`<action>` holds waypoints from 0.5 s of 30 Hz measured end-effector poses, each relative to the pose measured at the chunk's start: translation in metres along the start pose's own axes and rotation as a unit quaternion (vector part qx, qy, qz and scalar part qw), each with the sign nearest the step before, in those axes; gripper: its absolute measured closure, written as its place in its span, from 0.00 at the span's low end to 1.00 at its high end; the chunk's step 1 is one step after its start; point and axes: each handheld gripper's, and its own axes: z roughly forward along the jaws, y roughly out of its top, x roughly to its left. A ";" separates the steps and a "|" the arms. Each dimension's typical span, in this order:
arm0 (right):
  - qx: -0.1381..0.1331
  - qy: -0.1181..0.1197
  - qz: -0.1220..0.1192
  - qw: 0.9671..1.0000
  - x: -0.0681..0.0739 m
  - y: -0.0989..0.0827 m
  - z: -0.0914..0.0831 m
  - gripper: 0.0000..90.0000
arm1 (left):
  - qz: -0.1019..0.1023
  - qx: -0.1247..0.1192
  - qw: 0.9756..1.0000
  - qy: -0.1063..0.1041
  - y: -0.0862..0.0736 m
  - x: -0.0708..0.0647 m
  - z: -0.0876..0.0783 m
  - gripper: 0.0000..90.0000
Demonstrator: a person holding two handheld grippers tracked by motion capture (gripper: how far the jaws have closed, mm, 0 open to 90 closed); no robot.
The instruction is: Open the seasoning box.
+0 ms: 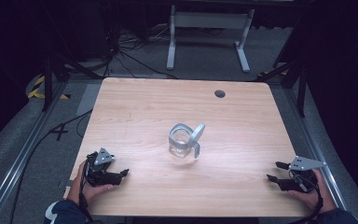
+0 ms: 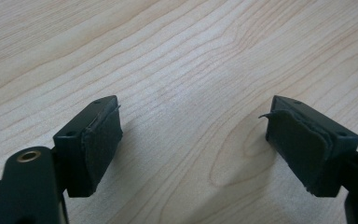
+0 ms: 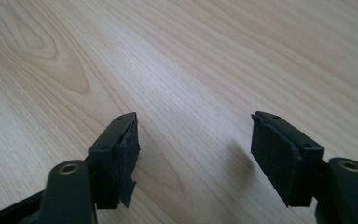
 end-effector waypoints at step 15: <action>-0.019 0.003 0.046 0.999 -0.004 -0.010 0.001 0.27 | -0.004 0.000 1.000 0.003 0.000 -0.001 0.000 0.18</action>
